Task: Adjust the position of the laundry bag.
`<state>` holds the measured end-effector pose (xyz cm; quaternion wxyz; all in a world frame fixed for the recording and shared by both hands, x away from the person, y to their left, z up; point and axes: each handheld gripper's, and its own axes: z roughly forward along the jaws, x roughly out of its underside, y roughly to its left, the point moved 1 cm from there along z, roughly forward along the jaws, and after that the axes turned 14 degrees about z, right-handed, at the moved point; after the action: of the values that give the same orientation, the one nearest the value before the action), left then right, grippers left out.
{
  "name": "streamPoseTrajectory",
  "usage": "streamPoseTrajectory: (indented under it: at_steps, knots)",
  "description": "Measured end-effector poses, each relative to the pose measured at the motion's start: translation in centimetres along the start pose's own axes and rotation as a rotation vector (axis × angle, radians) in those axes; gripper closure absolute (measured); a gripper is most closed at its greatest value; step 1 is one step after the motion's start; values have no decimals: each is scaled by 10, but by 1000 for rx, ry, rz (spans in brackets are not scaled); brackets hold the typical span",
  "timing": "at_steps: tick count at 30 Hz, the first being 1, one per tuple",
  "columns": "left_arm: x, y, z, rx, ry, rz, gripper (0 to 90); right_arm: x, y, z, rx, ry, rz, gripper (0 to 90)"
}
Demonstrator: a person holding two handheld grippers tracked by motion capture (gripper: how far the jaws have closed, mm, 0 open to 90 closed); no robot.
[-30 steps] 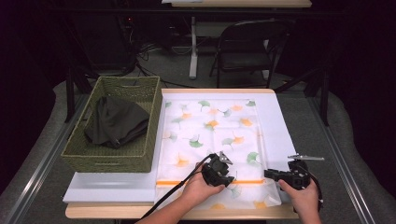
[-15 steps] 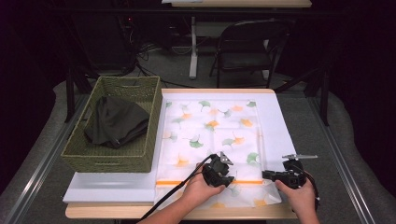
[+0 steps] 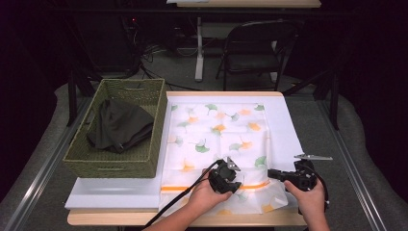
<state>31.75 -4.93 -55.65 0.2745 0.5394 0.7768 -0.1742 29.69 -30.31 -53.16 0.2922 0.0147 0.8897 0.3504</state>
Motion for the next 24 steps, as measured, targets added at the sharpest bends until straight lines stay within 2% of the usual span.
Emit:
streamPoseTrajectory:
  at_steps: [4, 12, 19, 24]
  knots:
    - [1, 0, 0, -2, -4, -1, 658, -3, 8, -2, -29, -21, -14, 848]
    - [2, 0, 0, 3, -15, -12, 663, -4, 16, -1, -33, -21, -34, 849]
    - [2, 0, 0, 1, -16, -14, 665, -6, 23, -3, -55, -29, -46, 848]
    - [2, 0, 0, -4, -19, -19, 664, -6, 23, -2, -55, -34, -53, 848]
